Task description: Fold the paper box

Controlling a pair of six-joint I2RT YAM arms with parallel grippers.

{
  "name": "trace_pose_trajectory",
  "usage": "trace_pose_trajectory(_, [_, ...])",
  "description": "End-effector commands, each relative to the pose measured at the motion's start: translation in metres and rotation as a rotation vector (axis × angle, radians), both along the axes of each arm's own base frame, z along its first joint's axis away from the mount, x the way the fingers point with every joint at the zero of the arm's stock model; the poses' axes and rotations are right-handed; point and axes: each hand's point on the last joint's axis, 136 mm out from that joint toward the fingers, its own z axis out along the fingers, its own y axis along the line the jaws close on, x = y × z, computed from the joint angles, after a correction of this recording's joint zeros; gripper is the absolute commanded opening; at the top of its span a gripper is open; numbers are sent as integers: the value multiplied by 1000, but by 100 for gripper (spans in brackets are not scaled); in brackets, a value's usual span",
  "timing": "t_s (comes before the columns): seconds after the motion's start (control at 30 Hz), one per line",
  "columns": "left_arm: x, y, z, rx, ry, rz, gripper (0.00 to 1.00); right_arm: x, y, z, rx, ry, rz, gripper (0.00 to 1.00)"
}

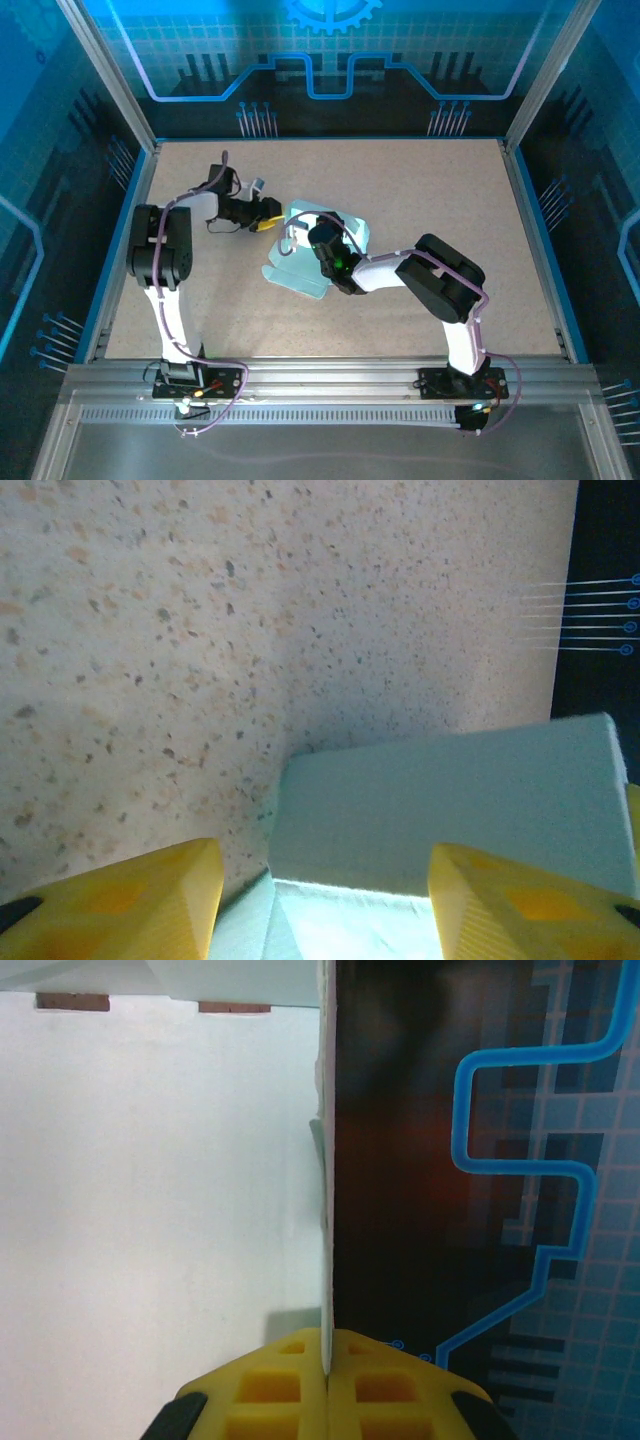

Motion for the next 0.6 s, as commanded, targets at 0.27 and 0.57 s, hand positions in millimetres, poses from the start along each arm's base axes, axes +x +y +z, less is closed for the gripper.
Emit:
trace_pose_trajectory(0.27, [-19, -10, 12, -11, -76, -42, 63, -2, 2, 10, 65, 57, 15, 0])
trace_pose_trajectory(0.57, [-20, -20, 8, -8, -70, -69, 63, -4, 4, 9, 60, 89, 24, 0])
